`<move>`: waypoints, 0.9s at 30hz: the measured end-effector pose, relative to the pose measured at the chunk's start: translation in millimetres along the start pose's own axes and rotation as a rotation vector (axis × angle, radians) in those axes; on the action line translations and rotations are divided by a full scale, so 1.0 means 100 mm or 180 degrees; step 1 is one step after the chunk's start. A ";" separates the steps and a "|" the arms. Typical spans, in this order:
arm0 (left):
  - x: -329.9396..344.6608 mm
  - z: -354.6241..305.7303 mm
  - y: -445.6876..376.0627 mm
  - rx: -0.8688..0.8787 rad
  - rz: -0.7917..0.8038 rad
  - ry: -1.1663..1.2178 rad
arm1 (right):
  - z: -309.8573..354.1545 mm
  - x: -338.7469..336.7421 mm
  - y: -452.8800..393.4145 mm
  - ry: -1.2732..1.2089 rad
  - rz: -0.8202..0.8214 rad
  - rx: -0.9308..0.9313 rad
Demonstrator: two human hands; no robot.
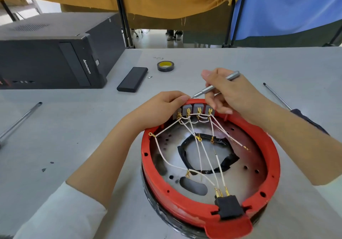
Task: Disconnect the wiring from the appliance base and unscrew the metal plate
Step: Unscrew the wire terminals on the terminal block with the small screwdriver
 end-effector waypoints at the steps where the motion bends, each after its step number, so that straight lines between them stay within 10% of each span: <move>1: 0.00 0.00 -0.03 0.0023 0.0024 -0.0020 | -0.01 -0.02 -0.02 0.0040 -0.0133 -0.0043; 11: 0.04 -0.08 -0.33 0.0110 0.0256 -0.0375 | -0.03 -0.28 0.05 0.0990 -0.1261 -0.0497; 27: 0.10 -0.12 -0.22 0.0222 0.0088 -0.0720 | -0.06 -0.17 0.10 0.0972 -0.0625 -0.0263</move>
Point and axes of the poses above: each hand's wrist, its own y-axis away from the middle knuckle, its own x-axis out of the palm, z = x × y, the point moved 6 cm from there along -y, towards the middle knuckle, and after that the axes turned 8 degrees about z, right-handed, at the moved point
